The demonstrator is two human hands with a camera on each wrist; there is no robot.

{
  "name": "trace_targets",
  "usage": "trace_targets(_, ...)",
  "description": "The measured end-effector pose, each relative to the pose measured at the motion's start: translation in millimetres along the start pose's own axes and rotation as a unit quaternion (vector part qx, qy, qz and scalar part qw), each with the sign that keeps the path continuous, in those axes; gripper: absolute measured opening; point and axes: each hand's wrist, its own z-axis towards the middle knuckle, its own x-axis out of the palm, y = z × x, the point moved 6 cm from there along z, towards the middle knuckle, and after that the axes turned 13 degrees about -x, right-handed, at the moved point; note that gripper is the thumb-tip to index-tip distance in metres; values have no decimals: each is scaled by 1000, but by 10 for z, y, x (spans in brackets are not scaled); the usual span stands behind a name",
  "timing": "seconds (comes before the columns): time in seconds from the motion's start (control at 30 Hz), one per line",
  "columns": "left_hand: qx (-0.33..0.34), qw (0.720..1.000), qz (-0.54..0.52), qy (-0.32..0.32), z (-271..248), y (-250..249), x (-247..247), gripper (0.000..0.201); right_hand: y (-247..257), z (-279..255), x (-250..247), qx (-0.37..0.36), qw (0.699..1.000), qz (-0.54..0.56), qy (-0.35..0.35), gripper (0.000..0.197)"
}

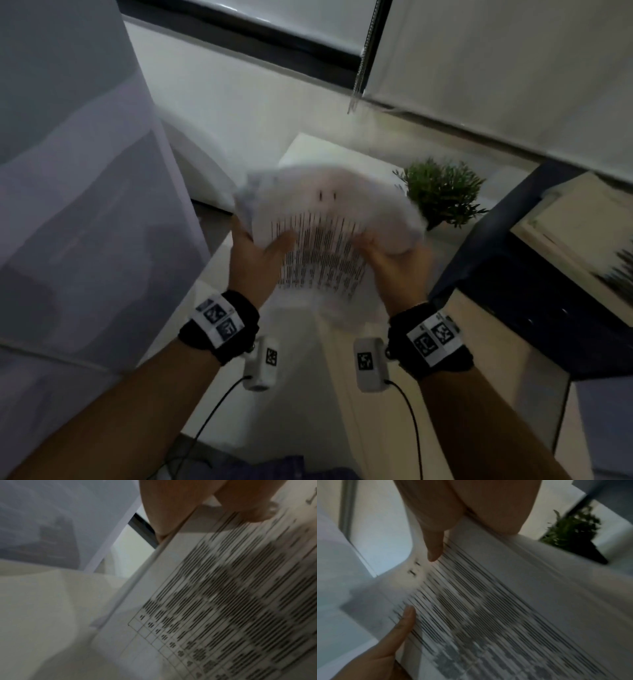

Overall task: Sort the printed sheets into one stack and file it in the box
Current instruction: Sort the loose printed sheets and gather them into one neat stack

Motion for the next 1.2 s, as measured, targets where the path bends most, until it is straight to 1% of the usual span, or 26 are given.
trace_targets(0.03, -8, 1000, 24, 8, -7, 129, -7, 60, -83, -71, 0, 12, 1000, -13, 0, 32)
trace_targets(0.07, -15, 999, 50, 11, -23, 203, -12, 59, -153, -120, -8, 17, 999, -27, 0, 34)
trace_targets(0.1, -14, 998, 63, 16, -23, 242, -8, 56, -190, -138, -11, 20, 999, -25, -5, 31)
trace_targets(0.13, -19, 998, 62, 22, -12, 255, -6, 52, -199, -139, -21, 24, 999, -13, -17, 29)
trace_targets(0.2, -28, 997, 67, 22, -5, 168, -5, 41, -144, -123, -50, 26, 999, 7, -35, 31)
trace_targets(0.23, -25, 996, 80, 28, 13, 142, -10, 42, -123, -114, -77, 29, 999, 12, -43, 32)
trace_targets(0.3, -27, 996, 69, 55, 31, 174, -17, 47, -107, -139, -119, 42, 998, 13, -50, 28)
trace_targets(0.33, -36, 994, 71, 70, 46, 196, -28, 56, -110, -154, -146, 47, 997, 10, -53, 29)
trace_targets(0.37, -32, 993, 83, 79, 45, 196, -33, 66, -83, -159, -163, 49, 997, 12, -62, 33)
trace_targets(0.4, -7, 991, 97, 90, 48, 182, -35, 71, -39, -148, -175, 46, 995, 26, -81, 38)
trace_targets(0.43, 7, 989, 105, 100, 61, 164, -34, 71, 8, -117, -177, 35, 993, 49, -103, 38)
trace_targets(0.5, -9, 991, 83, 100, 77, 179, -49, 68, 98, -46, -181, 1, 989, 67, -134, 31)
trace_targets(0.57, -7, 994, 63, 85, 98, 147, -62, 66, 160, 17, -170, -18, 987, 44, -152, 21)
trace_targets(0.63, -12, 995, 54, 82, 121, 137, -32, 56, 181, 39, -171, -27, 987, 12, -157, 10)
trace_targets(0.7, -6, 995, 58, 87, 125, 90, 21, 47, 160, 33, -211, -27, 985, -5, -171, 15)
trace_targets(0.73, 0, 995, 58, 86, 123, 75, 29, 47, 160, 22, -216, -27, 985, -2, -173, 17)
trace_targets(0.8, 6, 996, 50, 73, 134, 70, 25, 52, 176, 10, -209, -36, 985, 3, -167, 14)
trace_targets(0.9, -2, 997, 48, 53, 199, 119, -12, 56, 207, -7, -168, -59, 989, -24, -137, 14)
trace_targets(1.03, 9, 998, 40, 43, 231, 66, -1, 57, 172, -16, -216, -52, 985, -28, -160, 24)
trace_targets(1.07, 14, 998, 39, 39, 234, 52, 4, 56, 174, -12, -216, -55, 986, -31, -156, 25)
trace_targets(1.17, 23, 999, 39, 22, 237, 31, -12, 50, 167, -15, -177, -61, 991, -51, -108, 23)
trace_targets(1.2, 24, 998, 46, 22, 236, 23, -11, 49, 149, -24, -183, -58, 992, -52, -103, 23)
